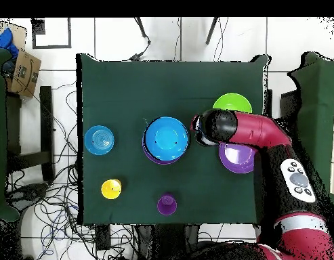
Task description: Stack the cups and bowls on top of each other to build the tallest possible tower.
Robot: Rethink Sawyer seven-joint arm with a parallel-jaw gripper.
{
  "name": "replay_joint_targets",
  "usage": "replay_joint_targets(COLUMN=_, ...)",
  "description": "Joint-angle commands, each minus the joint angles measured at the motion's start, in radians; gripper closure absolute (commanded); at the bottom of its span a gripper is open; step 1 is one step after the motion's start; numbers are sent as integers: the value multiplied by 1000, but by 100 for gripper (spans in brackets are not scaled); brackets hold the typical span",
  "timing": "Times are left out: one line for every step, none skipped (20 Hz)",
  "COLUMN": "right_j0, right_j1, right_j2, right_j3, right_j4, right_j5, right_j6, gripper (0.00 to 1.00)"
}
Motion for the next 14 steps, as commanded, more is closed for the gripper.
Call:
replay_joint_targets(right_j0=-3, right_j1=34, right_j2=47, right_j3=72, right_j4=-86, right_j5=-124, right_j6=-65, gripper=0)
replay_joint_targets(right_j0=-12, right_j1=31, right_j2=50, right_j3=80, right_j4=-88, right_j5=-125, right_j6=-73, gripper=0)
replay_joint_targets(right_j0=-19, right_j1=25, right_j2=50, right_j3=90, right_j4=-90, right_j5=-125, right_j6=-79, gripper=0)
replay_joint_targets(right_j0=-23, right_j1=20, right_j2=51, right_j3=94, right_j4=-91, right_j5=-122, right_j6=-86, gripper=0)
replay_joint_targets(right_j0=-24, right_j1=12, right_j2=49, right_j3=99, right_j4=-90, right_j5=-117, right_j6=-88, gripper=0)
replay_joint_targets(right_j0=-25, right_j1=6, right_j2=47, right_j3=102, right_j4=-89, right_j5=-112, right_j6=-92, gripper=0)
replay_joint_targets(right_j0=-25, right_j1=5, right_j2=46, right_j3=92, right_j4=-86, right_j5=-97, right_j6=-97, gripper=0)
replay_joint_targets(right_j0=-26, right_j1=-1, right_j2=44, right_j3=91, right_j4=-84, right_j5=-89, right_j6=-100, gripper=0)
replay_joint_targets(right_j0=-26, right_j1=-3, right_j2=43, right_j3=84, right_j4=-83, right_j5=-77, right_j6=-103, gripper=0)
replay_joint_targets(right_j0=-27, right_j1=-8, right_j2=41, right_j3=82, right_j4=-82, right_j5=-69, right_j6=-104, gripper=0)
replay_joint_targets(right_j0=-30, right_j1=-13, right_j2=41, right_j3=87, right_j4=-83, right_j5=-67, right_j6=-108, gripper=0)
replay_joint_targets(right_j0=-36, right_j1=-14, right_j2=44, right_j3=91, right_j4=-85, right_j5=-70, right_j6=-112, gripper=0)
replay_joint_targets(right_j0=-46, right_j1=-15, right_j2=49, right_j3=99, right_j4=-87, right_j5=-80, right_j6=-120, gripper=0)
replay_joint_targets(right_j0=-63, right_j1=-15, right_j2=56, right_j3=111, right_j4=-90, right_j5=-95, right_j6=-131, gripper=0)
